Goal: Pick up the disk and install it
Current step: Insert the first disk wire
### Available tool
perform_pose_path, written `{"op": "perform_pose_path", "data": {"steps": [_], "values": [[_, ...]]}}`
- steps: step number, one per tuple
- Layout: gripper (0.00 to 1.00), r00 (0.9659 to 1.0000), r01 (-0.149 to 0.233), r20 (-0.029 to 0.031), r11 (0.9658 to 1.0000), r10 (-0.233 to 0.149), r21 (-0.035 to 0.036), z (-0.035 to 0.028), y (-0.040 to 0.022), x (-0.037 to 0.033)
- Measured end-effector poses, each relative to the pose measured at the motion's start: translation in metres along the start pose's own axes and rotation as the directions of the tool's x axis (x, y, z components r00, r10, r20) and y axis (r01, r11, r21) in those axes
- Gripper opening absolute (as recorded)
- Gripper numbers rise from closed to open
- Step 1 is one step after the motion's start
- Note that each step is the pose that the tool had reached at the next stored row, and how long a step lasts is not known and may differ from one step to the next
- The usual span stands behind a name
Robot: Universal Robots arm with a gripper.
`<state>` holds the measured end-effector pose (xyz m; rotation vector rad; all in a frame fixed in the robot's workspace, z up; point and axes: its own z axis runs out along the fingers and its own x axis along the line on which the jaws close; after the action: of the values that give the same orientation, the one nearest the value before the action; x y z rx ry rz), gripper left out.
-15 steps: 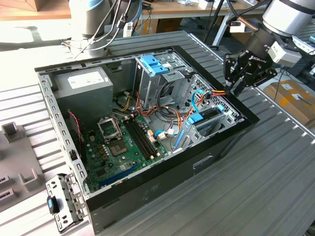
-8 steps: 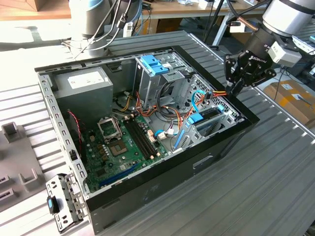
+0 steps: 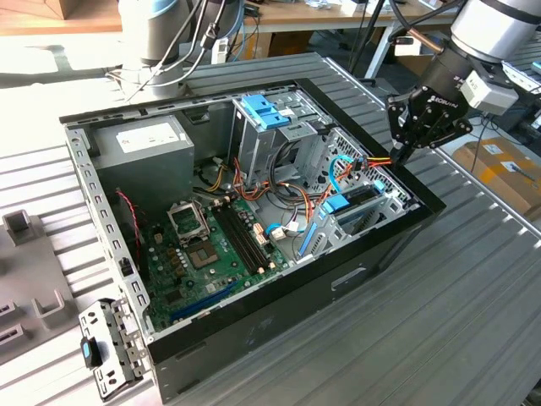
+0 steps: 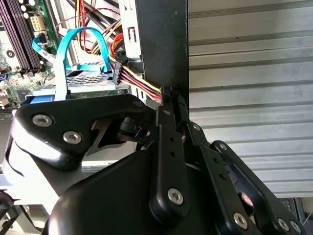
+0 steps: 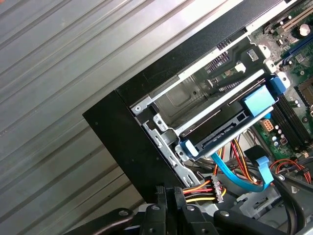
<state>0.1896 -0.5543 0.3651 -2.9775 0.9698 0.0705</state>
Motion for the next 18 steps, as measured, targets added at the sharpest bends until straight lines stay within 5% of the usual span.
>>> {"op": "perform_pose_path", "data": {"steps": [18], "values": [[0.17,1.0000,0.001,0.0071,1.0000,-0.001,0.0097,-0.0122,-0.0058,-0.0049]]}}
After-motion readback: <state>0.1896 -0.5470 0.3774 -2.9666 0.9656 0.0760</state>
